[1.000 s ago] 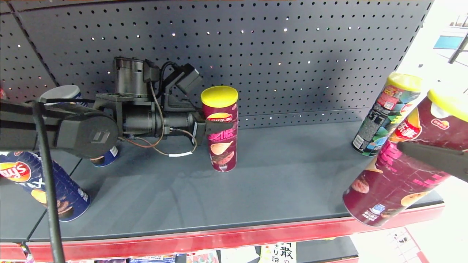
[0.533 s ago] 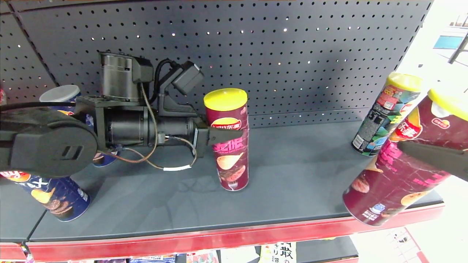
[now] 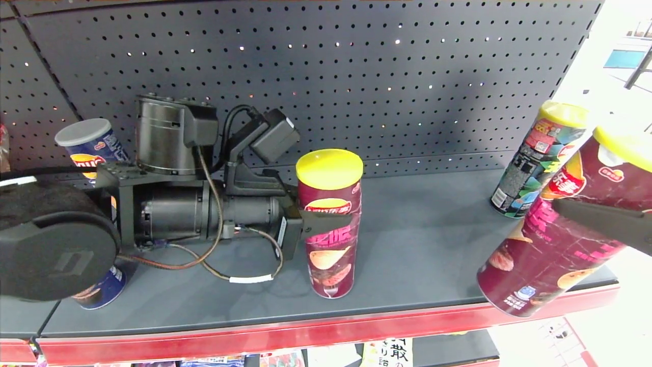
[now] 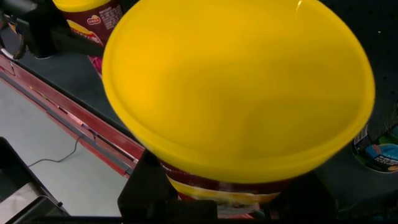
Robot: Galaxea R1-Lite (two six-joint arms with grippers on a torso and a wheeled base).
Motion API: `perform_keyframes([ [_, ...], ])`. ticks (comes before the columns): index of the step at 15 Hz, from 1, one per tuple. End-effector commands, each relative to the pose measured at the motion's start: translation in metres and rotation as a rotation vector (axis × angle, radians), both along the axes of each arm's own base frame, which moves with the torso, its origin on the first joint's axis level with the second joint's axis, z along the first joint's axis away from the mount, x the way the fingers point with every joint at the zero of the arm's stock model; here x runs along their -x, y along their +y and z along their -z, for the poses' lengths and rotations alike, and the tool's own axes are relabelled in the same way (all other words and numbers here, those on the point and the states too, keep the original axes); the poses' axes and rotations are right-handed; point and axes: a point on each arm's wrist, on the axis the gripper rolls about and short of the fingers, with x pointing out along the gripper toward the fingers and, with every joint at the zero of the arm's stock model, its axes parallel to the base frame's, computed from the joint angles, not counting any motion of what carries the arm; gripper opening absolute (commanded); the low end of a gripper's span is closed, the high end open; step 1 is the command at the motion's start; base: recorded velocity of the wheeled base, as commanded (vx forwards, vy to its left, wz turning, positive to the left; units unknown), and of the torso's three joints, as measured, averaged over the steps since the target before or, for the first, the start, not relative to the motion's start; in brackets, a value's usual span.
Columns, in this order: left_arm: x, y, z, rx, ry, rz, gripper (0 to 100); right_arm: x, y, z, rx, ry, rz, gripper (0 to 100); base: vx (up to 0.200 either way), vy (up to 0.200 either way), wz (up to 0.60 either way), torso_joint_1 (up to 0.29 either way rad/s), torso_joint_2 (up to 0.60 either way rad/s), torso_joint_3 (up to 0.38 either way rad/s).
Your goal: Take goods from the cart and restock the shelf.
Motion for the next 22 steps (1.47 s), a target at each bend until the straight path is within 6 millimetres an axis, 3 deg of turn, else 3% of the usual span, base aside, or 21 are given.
perform_keyframes([
  [1,0.007,0.001,0.007,-0.003,-0.001,-0.001,0,0.000,0.000,0.000,0.000,-0.001,-0.001,0,0.000,0.000,0.00,0.000,0.00,0.000],
  [4,0.013,0.000,0.015,-0.011,-0.001,-0.003,0,0.000,0.000,0.000,-0.001,-0.001,-0.001,0,0.000,0.000,0.00,0.000,0.00,0.000],
  [14,0.030,0.001,0.013,-0.020,-0.003,-0.015,0,0.000,0.000,0.000,-0.001,0.000,-0.001,0,0.000,0.000,0.00,0.000,0.00,0.000],
  [22,0.032,0.000,0.015,-0.030,0.000,-0.031,0,0.000,0.000,0.000,-0.001,-0.001,-0.001,0,0.000,0.000,0.00,0.000,0.00,0.000],
])
